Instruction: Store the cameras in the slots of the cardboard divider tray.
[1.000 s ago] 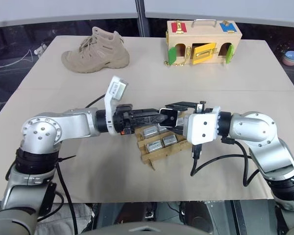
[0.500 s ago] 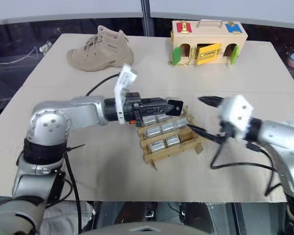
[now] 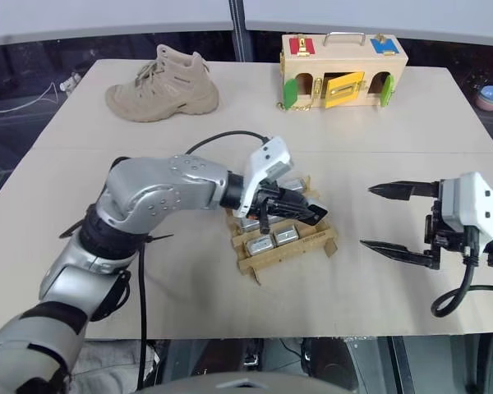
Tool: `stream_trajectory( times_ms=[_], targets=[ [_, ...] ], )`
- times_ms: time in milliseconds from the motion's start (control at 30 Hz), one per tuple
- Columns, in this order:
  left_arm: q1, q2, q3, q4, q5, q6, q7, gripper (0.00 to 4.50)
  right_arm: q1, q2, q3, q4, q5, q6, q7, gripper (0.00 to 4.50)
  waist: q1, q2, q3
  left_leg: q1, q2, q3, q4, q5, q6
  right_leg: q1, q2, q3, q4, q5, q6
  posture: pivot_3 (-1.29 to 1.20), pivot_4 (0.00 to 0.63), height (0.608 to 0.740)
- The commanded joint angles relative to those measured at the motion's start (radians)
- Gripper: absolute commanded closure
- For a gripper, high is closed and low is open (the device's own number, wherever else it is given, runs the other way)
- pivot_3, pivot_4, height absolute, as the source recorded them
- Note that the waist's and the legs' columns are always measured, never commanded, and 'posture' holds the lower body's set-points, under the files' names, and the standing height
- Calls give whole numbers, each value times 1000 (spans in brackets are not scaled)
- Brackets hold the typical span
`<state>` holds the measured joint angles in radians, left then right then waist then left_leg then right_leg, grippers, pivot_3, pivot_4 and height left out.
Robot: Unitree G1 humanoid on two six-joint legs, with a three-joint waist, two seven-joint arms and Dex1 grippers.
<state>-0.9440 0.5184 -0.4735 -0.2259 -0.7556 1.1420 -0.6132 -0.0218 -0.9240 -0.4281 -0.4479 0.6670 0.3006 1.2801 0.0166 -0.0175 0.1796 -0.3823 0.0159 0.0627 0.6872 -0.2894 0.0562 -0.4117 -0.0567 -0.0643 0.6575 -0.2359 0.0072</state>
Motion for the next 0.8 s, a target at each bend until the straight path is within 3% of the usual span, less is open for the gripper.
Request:
stream_trajectory(
  times_ms=[33, 800],
  targets=[
    [-16, -12, -35, 5, 73, -8, -39, 3816, 11, 3, -5, -24, -12, -26, -20, 333, 0, 0, 0, 0, 0, 0, 0, 0, 0, 0, 0, 0, 0, 0, 0, 0, 150, 740],
    [-97, 18, -190, 78, 358, -54, -266, 3816, 112, 33, -8, -81, -24, -66, -91, 333, -3, 0, 0, 1, 1, 1, 0, 0, 0, -1, 1, 1, 2, 0, 0, 0, 150, 740]
  ],
)
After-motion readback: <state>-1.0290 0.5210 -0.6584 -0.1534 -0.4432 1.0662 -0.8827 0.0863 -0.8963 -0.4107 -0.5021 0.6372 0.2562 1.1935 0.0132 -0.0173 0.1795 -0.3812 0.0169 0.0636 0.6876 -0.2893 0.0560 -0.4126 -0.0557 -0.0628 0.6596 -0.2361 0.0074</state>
